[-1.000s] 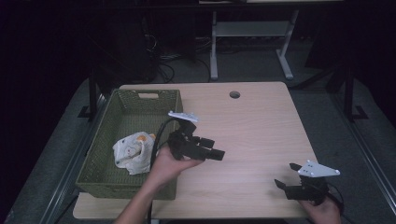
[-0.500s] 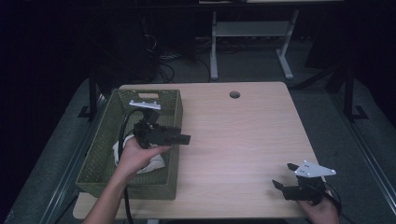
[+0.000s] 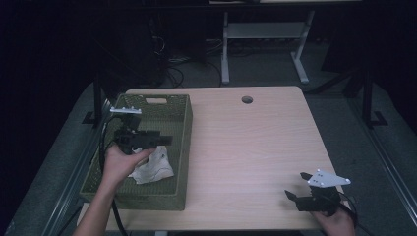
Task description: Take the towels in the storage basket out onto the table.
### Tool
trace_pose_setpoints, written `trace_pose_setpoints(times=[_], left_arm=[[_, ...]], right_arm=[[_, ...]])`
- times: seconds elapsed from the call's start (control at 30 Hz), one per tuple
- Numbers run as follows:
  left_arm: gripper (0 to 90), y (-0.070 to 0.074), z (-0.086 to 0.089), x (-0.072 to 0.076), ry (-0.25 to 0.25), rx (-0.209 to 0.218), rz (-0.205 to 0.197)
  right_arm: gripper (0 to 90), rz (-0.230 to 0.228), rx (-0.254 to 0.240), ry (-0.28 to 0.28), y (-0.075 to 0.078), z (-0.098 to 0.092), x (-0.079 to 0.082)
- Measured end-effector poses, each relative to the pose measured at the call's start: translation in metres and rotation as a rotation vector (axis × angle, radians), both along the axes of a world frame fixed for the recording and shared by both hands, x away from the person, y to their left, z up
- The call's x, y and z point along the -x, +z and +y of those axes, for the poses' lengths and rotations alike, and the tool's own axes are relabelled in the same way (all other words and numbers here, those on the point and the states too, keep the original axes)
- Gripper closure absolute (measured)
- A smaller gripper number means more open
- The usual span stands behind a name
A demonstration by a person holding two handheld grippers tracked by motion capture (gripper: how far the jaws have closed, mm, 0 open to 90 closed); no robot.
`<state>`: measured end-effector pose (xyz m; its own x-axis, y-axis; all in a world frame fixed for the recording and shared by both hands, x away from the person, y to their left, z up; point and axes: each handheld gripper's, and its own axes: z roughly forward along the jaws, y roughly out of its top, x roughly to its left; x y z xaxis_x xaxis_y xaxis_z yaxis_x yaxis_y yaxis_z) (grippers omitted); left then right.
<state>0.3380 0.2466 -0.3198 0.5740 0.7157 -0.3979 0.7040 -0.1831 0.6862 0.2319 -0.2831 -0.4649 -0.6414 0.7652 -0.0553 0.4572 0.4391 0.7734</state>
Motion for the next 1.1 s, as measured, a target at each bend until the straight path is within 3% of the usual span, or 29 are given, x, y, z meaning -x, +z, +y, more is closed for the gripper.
trace_pose_setpoints(times=[0.03, 0.07, 0.13, 0.17, 0.27, 0.4, 0.47, 0.6, 0.63, 0.7, 0.97, 1.07, 1.1], left_arm=[[26.5, -0.001, 0.003, 0.0, 0.012, -0.01, 0.004], [26.5, -0.004, 0.008, 0.0, 0.041, -0.051, 0.003], [26.5, -0.006, 0.012, 0.0, 0.067, -0.072, 0.008], [26.5, -0.006, 0.012, 0.0, 0.067, -0.072, 0.008], [26.3, -0.01, 0.018, -0.001, 0.097, -0.136, 0.006], [26.0, -0.017, 0.024, -0.004, 0.13, -0.186, 0.038], [26.0, -0.021, 0.026, -0.004, 0.148, -0.233, 0.043], [24.9, -0.029, 0.024, -0.005, 0.148, -0.316, 0.057], [24.9, -0.029, 0.024, -0.005, 0.148, -0.316, 0.057], [24.4, -0.034, 0.022, -0.006, 0.147, -0.367, 0.067], [24.1, -0.047, 0.018, -0.01, 0.126, -0.426, 0.115], [24.1, -0.054, 0.015, -0.013, 0.116, -0.477, 0.137], [24.2, -0.054, 0.015, -0.013, 0.116, -0.477, 0.137]], right_arm=[[15.8, 0.005, 0.001, 0.003, 0.0, 0.001, 0.0], [15.8, 0.007, 0.002, 0.005, 0.0, 0.001, 0.0], [15.8, 0.005, 0.002, 0.007, 0.0, 0.002, 0.0], [15.8, 0.005, 0.002, 0.007, 0.0, 0.002, 0.0], [15.8, 0.005, 0.001, 0.011, 0.0, 0.003, 0.0], [15.9, 0.011, 0.005, 0.014, -0.001, 0.003, 0.0], [16.0, 0.013, 0.002, 0.016, 0.0, 0.003, 0.0], [16.0, 0.013, 0.005, 0.016, -0.001, 0.004, 0.0], [16.0, 0.013, 0.008, 0.018, -0.001, 0.004, 0.0], [16.0, 0.01, 0.01, 0.021, -0.001, 0.004, 0.0], [16.0, 0.011, 0.011, 0.023, -0.001, 0.005, 0.001], [16.0, 0.01, 0.013, 0.021, 0.0, 0.005, 0.001], [16.0, 0.01, 0.013, 0.021, 0.0, 0.005, 0.001]])
